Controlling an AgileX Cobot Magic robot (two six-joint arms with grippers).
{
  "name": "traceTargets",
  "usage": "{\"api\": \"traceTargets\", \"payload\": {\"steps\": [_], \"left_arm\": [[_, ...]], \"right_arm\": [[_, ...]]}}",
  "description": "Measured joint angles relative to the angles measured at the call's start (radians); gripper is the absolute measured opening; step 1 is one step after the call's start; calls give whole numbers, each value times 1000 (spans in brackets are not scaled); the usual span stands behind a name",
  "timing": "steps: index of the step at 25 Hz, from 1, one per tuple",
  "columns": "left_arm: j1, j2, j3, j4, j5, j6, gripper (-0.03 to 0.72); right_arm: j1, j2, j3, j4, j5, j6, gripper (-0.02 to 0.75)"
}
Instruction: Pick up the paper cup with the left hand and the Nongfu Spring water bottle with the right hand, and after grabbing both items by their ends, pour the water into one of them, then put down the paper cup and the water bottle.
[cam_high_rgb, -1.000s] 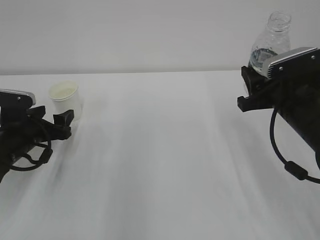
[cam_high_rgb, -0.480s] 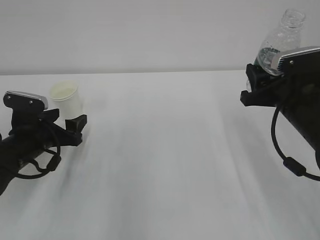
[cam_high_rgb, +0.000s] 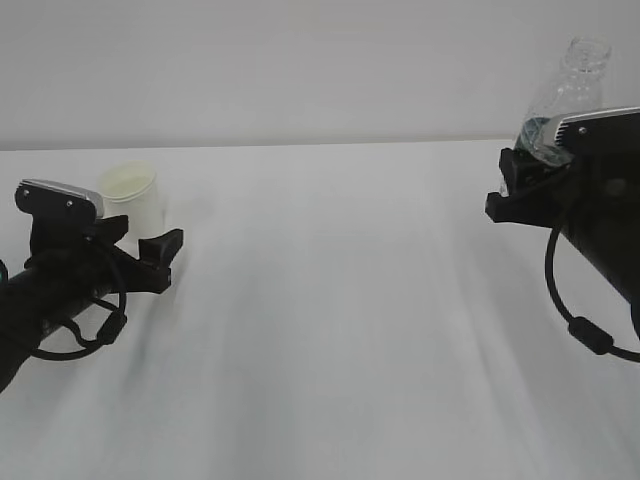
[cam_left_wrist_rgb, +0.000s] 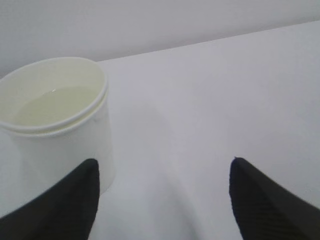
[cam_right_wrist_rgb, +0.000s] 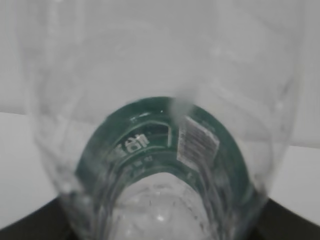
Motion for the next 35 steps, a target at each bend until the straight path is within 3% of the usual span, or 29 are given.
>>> {"api": "traceTargets", "payload": {"steps": [17,35], "left_arm": [[0,-42,0,35,0,0,587],[0,-55,0,82,0,0,587]], "right_arm": [[0,20,-28,36,122,0,408],[0,112,-100,37,130,11,408]]}}
